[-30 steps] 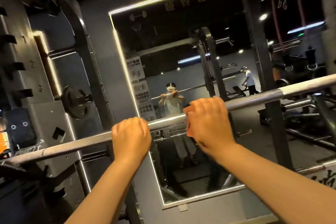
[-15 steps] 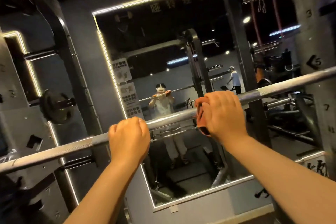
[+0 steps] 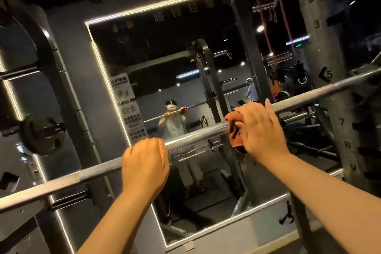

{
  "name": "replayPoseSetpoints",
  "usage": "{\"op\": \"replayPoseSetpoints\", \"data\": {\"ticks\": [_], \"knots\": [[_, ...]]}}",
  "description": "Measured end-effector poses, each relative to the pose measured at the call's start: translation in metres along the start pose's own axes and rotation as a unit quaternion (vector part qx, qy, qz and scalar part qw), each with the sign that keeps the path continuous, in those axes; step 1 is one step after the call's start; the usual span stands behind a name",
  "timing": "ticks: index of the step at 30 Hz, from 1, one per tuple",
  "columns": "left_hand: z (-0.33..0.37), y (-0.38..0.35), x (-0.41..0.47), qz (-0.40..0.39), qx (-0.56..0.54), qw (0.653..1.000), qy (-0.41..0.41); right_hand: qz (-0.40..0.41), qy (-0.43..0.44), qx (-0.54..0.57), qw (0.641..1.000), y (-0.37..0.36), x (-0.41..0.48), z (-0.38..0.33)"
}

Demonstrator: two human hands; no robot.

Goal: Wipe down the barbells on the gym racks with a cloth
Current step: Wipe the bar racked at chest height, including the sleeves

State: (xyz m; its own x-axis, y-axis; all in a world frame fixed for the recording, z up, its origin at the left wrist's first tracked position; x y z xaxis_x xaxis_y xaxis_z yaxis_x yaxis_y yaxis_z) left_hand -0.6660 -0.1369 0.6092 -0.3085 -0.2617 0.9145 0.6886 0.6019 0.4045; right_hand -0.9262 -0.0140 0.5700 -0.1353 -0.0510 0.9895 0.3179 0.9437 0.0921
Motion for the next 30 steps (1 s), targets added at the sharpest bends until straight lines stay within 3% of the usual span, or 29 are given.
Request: {"op": "replayPoseSetpoints", "data": {"ticks": [4,8,13,18,23,26,30], "knots": [[0.008,-0.004,0.007,-0.012,0.049,0.999,0.004,0.007,-0.08,0.055,0.995,0.008,0.002,-0.032],[0.028,-0.016,0.013,-0.024,0.057,0.998,0.007,-0.03,0.059,0.062,0.996,-0.005,0.002,-0.081],[0.035,-0.019,0.011,-0.006,0.03,0.999,-0.017,-0.061,0.19,0.01,0.98,-0.009,0.007,-0.028],[0.038,-0.018,0.012,-0.008,0.026,0.999,-0.018,0.013,0.103,-0.041,0.994,0.005,0.006,0.041],[0.056,-0.022,0.02,-0.01,0.052,0.999,0.007,0.048,-0.065,0.086,0.993,0.006,0.007,-0.008],[0.078,-0.034,0.03,-0.042,0.052,0.998,0.005,-0.005,0.029,0.091,0.995,0.003,0.007,-0.023],[0.112,-0.047,0.036,-0.069,0.071,0.994,-0.036,-0.072,0.17,0.067,0.98,0.007,0.02,0.02]]}}
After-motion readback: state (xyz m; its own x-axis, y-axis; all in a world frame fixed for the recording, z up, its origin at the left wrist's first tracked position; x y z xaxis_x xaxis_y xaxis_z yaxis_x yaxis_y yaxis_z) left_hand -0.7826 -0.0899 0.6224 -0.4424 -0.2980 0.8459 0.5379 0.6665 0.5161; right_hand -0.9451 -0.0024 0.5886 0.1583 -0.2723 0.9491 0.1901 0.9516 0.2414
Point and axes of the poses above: each hand's wrist, its own x-axis towards the middle knuckle, its own y-axis out of the back of the hand, z = x × y, the point moved 4 cm from there along x, towards the middle knuckle, and after that the axes turned 12 degrees about z, right-handed, at the moved point
